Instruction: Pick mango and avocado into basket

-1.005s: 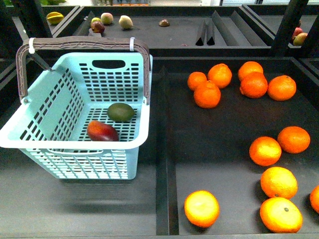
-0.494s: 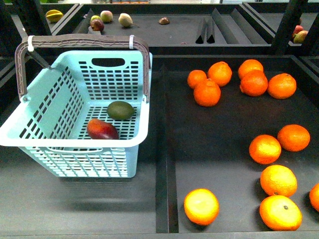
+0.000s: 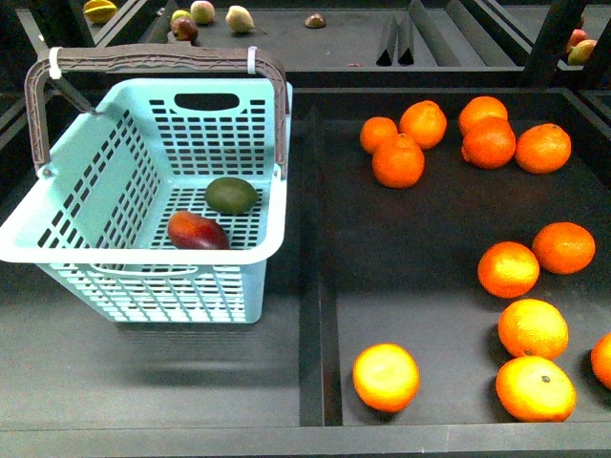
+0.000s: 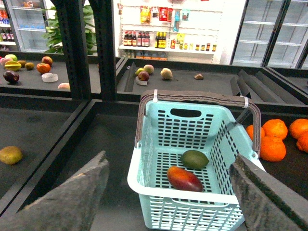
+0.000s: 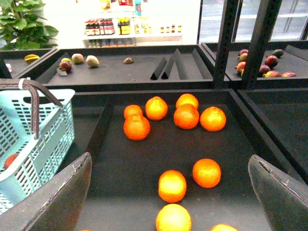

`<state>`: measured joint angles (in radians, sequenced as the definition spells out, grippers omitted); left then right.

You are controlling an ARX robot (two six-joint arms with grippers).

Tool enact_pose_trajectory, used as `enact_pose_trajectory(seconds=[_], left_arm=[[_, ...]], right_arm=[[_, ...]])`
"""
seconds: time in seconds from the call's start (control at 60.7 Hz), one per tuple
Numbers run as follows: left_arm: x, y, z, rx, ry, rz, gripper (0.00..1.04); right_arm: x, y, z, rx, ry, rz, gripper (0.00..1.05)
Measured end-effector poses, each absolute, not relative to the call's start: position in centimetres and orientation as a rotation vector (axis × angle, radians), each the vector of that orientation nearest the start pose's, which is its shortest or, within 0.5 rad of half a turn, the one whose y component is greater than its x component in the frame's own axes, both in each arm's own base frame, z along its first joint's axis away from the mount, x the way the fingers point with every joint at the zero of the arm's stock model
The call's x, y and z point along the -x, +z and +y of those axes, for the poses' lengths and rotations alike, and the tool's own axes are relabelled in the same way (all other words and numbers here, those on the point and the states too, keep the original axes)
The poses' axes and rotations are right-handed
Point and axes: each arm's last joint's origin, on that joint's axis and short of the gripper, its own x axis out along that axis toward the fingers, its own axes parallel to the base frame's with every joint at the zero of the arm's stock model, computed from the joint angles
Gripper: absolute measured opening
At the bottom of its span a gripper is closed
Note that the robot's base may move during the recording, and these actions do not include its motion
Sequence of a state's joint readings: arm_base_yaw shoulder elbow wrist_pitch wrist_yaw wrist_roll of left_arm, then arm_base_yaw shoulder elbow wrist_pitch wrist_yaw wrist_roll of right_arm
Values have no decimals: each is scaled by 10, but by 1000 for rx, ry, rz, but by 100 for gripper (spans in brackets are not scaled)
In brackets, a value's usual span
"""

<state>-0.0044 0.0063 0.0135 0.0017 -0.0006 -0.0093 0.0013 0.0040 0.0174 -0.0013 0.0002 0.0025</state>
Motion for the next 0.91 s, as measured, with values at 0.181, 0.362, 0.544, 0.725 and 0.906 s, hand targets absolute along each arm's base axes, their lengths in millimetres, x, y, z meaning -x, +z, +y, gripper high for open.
enact_pose_trajectory(seconds=[0.181, 0.362, 0.544, 0.725, 0.906], left_arm=[[-97, 168, 0, 10, -4, -9, 96], [-97, 168, 0, 10, -4, -9, 96], [-97, 168, 0, 10, -4, -9, 96], [-97, 168, 0, 10, -4, -9, 96], [-97, 168, 0, 10, -4, -9, 96]], right_arm=[[-97, 169, 0, -2, 1, -12, 96], [-97, 169, 0, -2, 1, -12, 96], [-97, 169, 0, -2, 1, -12, 96], [-97, 169, 0, -2, 1, -12, 96], [-97, 169, 0, -2, 1, -12, 96]])
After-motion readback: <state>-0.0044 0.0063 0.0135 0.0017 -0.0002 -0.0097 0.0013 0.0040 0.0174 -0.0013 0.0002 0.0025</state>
